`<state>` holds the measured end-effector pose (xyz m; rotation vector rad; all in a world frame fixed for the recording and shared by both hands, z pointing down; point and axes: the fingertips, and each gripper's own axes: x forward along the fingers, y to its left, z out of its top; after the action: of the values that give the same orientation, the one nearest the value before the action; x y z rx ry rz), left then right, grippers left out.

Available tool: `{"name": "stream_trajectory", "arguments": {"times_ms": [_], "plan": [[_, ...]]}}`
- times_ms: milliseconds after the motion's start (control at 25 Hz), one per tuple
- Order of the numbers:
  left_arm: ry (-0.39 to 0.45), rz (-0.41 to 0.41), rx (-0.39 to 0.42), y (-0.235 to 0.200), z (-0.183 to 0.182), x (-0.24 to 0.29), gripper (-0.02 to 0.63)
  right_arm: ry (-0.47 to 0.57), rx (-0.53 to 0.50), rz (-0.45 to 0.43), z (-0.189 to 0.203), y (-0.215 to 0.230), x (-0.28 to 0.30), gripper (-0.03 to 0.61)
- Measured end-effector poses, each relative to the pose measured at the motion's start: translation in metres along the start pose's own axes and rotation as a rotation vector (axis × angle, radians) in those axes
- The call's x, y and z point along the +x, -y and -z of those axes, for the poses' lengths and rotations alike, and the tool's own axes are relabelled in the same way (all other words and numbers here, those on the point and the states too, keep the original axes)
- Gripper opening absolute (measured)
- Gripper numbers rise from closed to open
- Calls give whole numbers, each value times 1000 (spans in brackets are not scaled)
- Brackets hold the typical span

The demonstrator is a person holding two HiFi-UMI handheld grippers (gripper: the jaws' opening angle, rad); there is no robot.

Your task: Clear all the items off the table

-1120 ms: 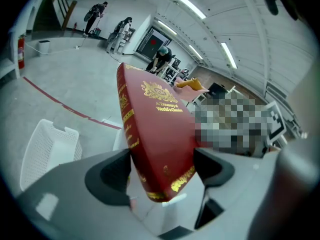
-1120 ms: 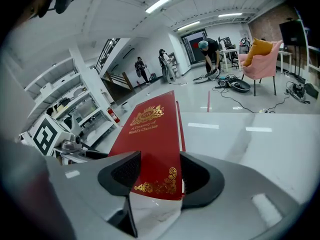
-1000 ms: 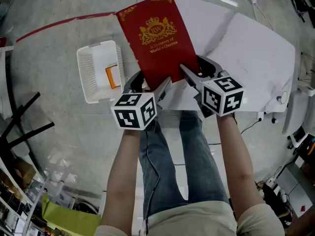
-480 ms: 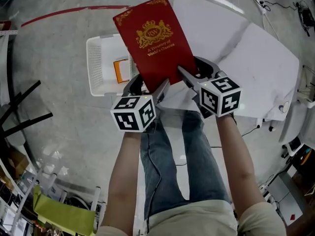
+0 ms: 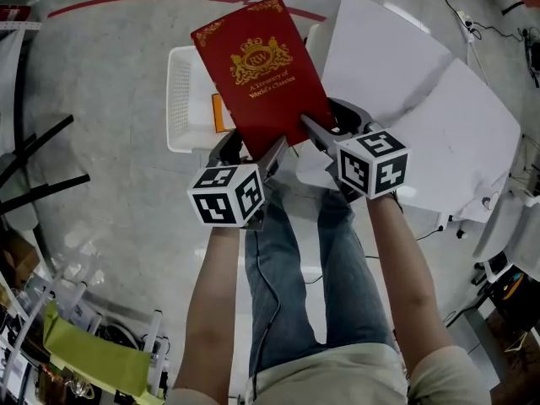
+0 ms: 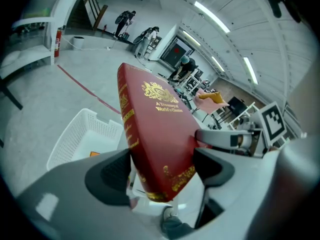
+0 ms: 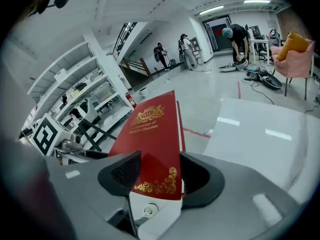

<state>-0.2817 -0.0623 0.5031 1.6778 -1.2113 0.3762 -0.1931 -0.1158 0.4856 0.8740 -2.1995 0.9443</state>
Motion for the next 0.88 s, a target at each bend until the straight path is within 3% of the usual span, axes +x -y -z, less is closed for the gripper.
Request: {"name": "stream_trajectory", "arguments": {"times_ms": [600, 880], "plan": [[1, -59, -73, -87, 25, -39, 394, -81, -25, -60, 24, -72, 67, 242], [-8, -76, -119, -103, 36, -28, 394, -124, -31, -80, 36, -68, 89, 244]]}}
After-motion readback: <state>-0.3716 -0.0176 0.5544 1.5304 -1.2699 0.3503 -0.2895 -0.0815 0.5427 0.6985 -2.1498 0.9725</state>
